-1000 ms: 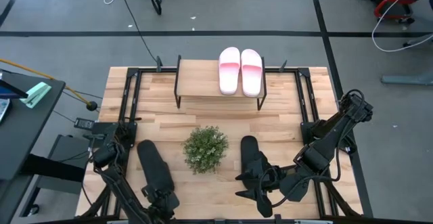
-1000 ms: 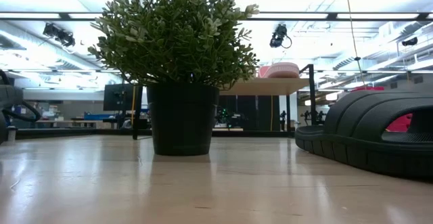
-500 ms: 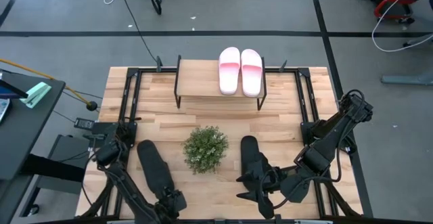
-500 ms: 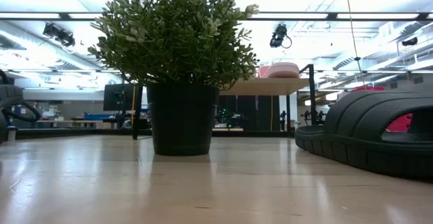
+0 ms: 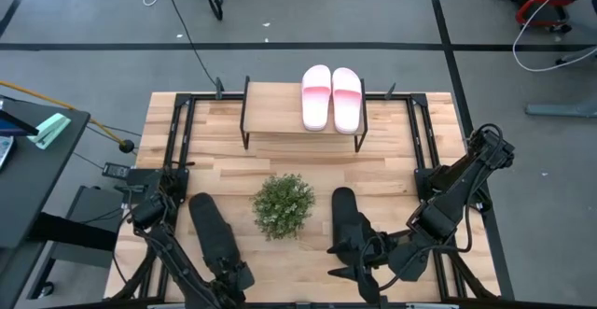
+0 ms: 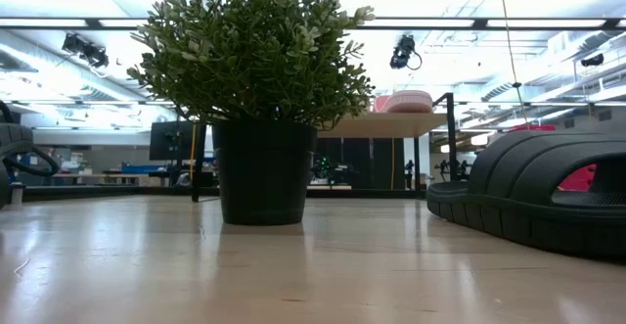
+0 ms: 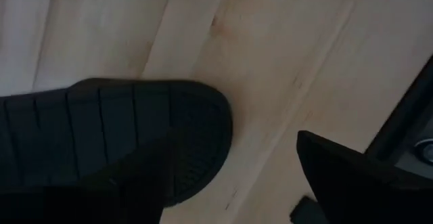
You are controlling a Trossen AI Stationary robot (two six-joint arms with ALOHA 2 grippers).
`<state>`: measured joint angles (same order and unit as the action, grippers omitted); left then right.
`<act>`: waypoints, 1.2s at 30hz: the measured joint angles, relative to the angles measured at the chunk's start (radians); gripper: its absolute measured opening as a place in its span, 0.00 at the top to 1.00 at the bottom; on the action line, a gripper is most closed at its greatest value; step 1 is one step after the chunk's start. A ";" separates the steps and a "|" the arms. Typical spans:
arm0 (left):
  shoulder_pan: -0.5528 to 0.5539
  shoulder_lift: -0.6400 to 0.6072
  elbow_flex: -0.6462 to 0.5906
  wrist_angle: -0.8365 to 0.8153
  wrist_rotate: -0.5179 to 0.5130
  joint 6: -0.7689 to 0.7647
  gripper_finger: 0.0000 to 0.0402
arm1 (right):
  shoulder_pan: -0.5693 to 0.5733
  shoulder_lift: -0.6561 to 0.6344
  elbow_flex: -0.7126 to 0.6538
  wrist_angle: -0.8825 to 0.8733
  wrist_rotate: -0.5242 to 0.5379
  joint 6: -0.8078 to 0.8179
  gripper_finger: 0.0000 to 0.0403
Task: Pick and place slides into the shelf
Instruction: Put the left black slipper on the shelf
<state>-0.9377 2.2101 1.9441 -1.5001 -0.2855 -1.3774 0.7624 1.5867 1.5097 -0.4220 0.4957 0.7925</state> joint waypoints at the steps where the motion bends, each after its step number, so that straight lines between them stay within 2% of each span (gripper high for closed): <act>1: 0.000 0.000 -0.001 -0.010 0.013 -0.009 0.20 | 0.000 0.000 0.000 0.000 0.000 0.000 0.40; 6: -0.011 0.000 -0.001 -0.008 0.058 -0.073 0.12 | 0.000 0.000 0.000 0.000 0.000 0.000 0.40; 10: -0.060 0.003 -0.001 -0.009 0.062 -0.046 0.09 | 0.000 0.000 0.000 0.000 0.000 0.001 0.40; 13: -0.101 0.003 -0.001 -0.026 0.044 -0.005 0.08 | 0.000 0.000 0.000 0.000 0.000 0.001 0.40; 17: -0.167 0.003 -0.001 -0.051 -0.030 -0.011 0.08 | 0.000 0.000 0.000 0.000 0.001 0.001 0.40; 19: -0.202 0.003 -0.006 -0.062 -0.086 -0.108 0.08 | 0.000 0.000 0.000 0.000 0.001 0.001 0.40; 24: -0.257 0.003 -0.038 -0.061 -0.126 -0.590 0.08 | -0.001 0.000 0.000 0.000 0.001 0.001 0.40; 26: -0.265 0.003 -0.043 -0.033 -0.167 -0.733 0.08 | -0.001 0.000 0.000 0.000 0.001 0.001 0.40; 36: -0.192 0.003 -0.042 0.035 -0.192 -0.758 0.09 | -0.022 0.000 0.000 0.000 0.002 0.000 0.40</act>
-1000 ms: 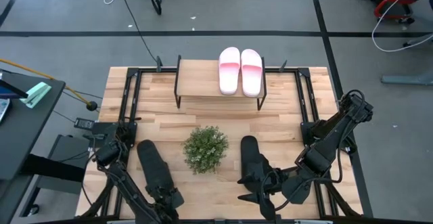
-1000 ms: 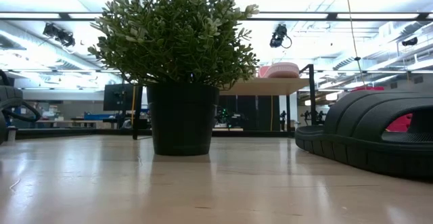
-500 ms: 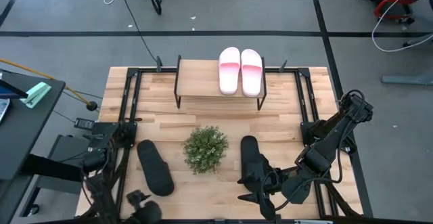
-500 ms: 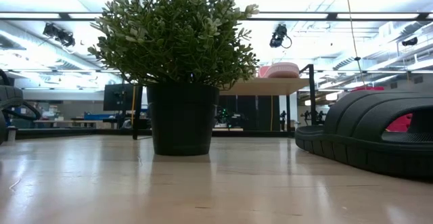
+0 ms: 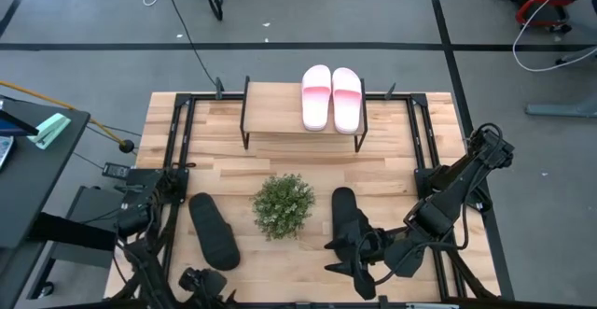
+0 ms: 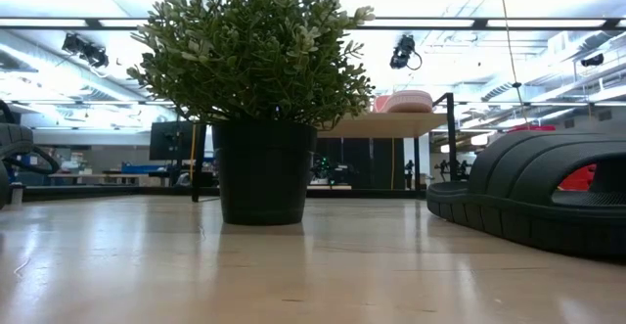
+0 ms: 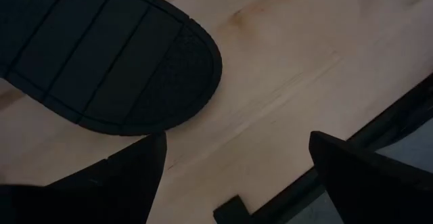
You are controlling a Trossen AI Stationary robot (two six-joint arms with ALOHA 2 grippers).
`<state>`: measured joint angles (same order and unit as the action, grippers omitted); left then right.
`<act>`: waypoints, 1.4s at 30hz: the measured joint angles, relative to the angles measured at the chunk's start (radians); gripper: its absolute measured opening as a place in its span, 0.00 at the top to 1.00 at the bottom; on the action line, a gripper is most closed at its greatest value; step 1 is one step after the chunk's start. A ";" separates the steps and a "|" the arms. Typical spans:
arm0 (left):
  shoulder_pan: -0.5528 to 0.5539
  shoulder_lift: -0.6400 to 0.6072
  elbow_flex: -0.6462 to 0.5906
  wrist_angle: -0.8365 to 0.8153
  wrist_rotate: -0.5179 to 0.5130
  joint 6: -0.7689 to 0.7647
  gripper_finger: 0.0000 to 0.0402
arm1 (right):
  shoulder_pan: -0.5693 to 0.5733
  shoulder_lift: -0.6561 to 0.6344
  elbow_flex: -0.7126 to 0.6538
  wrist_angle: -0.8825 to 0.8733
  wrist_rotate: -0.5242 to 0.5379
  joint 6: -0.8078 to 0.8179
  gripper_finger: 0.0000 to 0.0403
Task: Pick and place slides into the shelf
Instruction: Put the left black slipper on the shelf
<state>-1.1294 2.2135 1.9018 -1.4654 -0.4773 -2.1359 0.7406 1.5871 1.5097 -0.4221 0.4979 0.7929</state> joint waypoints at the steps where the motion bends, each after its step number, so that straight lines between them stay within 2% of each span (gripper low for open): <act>1: 0.007 0.000 0.000 0.002 0.009 0.001 0.09 | 0.000 0.000 0.000 0.000 0.001 0.000 0.40; 6: 0.043 0.000 0.000 0.003 0.056 0.090 0.09 | 0.004 0.000 0.000 0.000 -0.001 0.016 0.40; 11: 0.073 0.000 0.000 -0.007 0.125 0.351 0.10 | 0.008 0.000 0.000 0.000 -0.001 0.019 0.40; 14: 0.094 0.000 0.000 -0.026 0.154 0.448 0.10 | 0.008 0.000 0.000 0.000 -0.001 0.022 0.40; 19: 0.137 -0.027 0.000 -0.109 0.182 0.494 0.11 | 0.008 0.000 0.000 0.000 -0.001 0.045 0.40; 23: 0.165 -0.077 0.000 -0.106 0.112 0.535 0.12 | 0.008 0.000 0.000 0.000 -0.001 0.045 0.40; 29: 0.213 -0.098 0.001 -0.106 0.093 0.662 0.12 | 0.008 0.000 0.000 0.000 -0.001 0.046 0.40; 34: 0.279 -0.098 0.001 -0.106 0.177 0.691 0.12 | 0.008 0.000 0.000 0.000 -0.001 0.049 0.40; 42: 0.293 -0.098 0.000 -0.073 0.187 0.805 0.12 | 0.010 0.000 0.000 0.000 -0.001 0.055 0.40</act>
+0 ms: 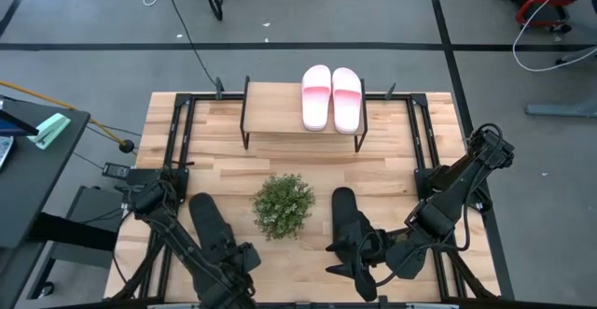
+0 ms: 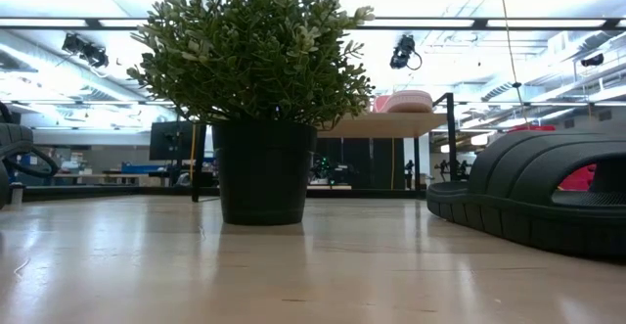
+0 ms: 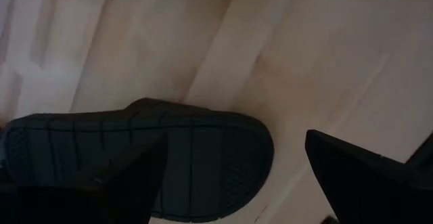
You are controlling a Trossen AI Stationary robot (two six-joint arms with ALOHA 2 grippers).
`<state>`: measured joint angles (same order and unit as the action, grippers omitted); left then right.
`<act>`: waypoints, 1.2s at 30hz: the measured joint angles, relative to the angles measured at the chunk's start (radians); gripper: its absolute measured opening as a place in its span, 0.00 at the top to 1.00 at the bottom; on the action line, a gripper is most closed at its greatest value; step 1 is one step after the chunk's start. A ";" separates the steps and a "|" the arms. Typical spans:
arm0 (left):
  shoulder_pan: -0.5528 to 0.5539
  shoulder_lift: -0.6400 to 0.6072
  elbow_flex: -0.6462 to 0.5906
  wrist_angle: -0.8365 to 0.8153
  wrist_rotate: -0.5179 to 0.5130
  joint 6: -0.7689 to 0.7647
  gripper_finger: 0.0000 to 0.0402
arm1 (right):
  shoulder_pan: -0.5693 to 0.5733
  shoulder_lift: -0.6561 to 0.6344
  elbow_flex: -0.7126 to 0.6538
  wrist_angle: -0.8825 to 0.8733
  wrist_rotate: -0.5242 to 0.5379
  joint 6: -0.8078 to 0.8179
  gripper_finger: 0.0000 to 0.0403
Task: Pick and place slides into the shelf
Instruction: Put the left black slipper on the shelf
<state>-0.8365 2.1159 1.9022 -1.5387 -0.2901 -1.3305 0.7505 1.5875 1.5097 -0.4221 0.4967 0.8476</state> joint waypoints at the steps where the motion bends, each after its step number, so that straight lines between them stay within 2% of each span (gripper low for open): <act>1: -0.003 0.001 0.000 0.007 -0.001 0.003 0.12 | 0.001 0.000 0.000 0.000 0.000 0.000 0.40; 5: 0.001 0.025 0.000 0.049 -0.009 -0.010 0.12 | 0.005 0.000 0.000 0.000 0.000 -0.010 0.40; 12: 0.060 0.077 -0.001 0.060 0.024 -0.194 0.12 | 0.004 0.000 0.000 -0.002 0.000 -0.014 0.40; 21: 0.087 0.147 0.000 0.083 0.075 -0.203 0.12 | 0.004 0.000 0.000 -0.004 0.000 -0.013 0.40; 26: 0.087 0.199 0.001 0.027 0.200 -0.233 0.12 | 0.001 0.000 0.000 -0.004 0.000 -0.014 0.40; 31: 0.090 0.214 0.000 0.024 0.256 -0.303 0.12 | -0.009 0.000 0.000 -0.004 0.000 -0.020 0.40; 36: 0.089 0.215 0.032 -0.017 0.325 -0.304 0.12 | -0.013 0.000 0.000 -0.004 0.000 -0.030 0.40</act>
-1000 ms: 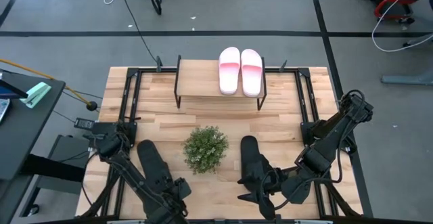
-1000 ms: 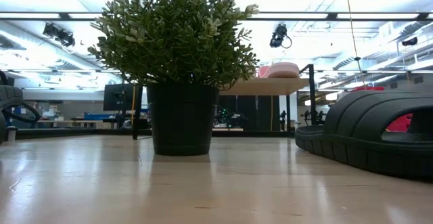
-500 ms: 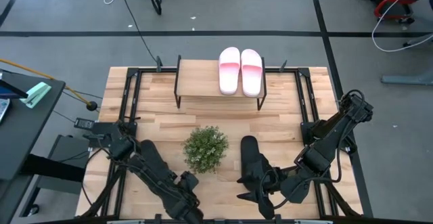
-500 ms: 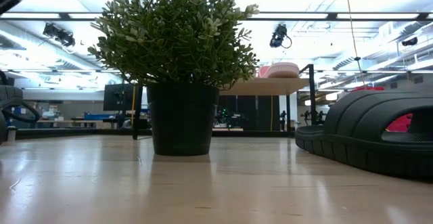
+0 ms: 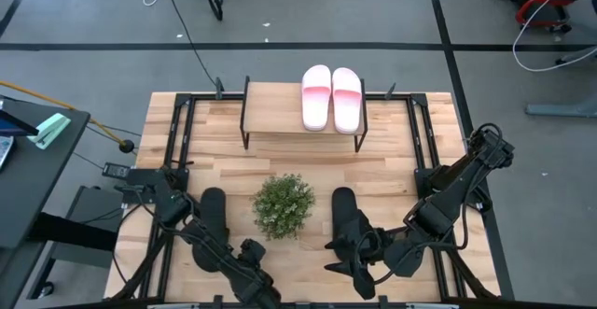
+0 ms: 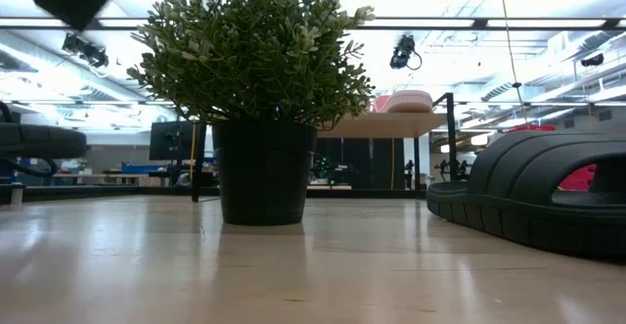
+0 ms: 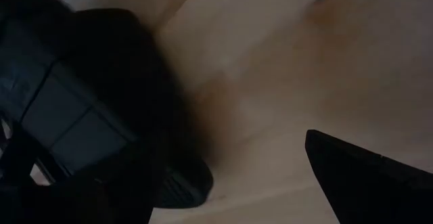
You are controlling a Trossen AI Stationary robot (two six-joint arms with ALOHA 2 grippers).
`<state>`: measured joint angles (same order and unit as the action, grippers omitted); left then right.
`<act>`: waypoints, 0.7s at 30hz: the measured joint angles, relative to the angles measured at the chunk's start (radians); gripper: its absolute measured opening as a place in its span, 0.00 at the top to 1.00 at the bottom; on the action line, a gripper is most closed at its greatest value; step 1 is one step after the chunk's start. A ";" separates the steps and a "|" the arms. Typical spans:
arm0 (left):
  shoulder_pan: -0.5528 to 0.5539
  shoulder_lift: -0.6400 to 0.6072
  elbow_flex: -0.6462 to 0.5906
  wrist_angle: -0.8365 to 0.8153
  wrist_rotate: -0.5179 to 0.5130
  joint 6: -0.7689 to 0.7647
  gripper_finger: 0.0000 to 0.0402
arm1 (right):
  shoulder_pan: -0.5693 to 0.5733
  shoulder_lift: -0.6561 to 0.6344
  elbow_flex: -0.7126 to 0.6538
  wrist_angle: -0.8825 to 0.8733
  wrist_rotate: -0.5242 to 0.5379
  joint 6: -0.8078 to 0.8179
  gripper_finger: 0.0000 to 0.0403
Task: Pick and place slides into the shelf
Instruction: Put the left black slipper on the shelf
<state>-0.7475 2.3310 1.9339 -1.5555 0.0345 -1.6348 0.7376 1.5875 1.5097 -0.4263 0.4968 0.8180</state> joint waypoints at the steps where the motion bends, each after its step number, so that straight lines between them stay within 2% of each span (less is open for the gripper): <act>1: -0.003 0.000 0.013 -0.011 0.000 -0.001 0.12 | -0.003 0.000 0.000 0.000 0.000 -0.001 0.40; 13: -0.024 -0.007 0.097 -0.016 -0.020 -0.029 0.13 | -0.003 0.000 0.000 0.000 0.000 -0.015 0.40; 21: -0.048 -0.007 0.105 -0.016 -0.022 -0.010 0.25 | -0.003 0.000 0.000 0.000 0.000 -0.031 0.40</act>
<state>-0.7959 2.3238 2.0384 -1.5714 0.0128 -1.6444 0.7349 1.5875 1.5097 -0.4263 0.4965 0.7875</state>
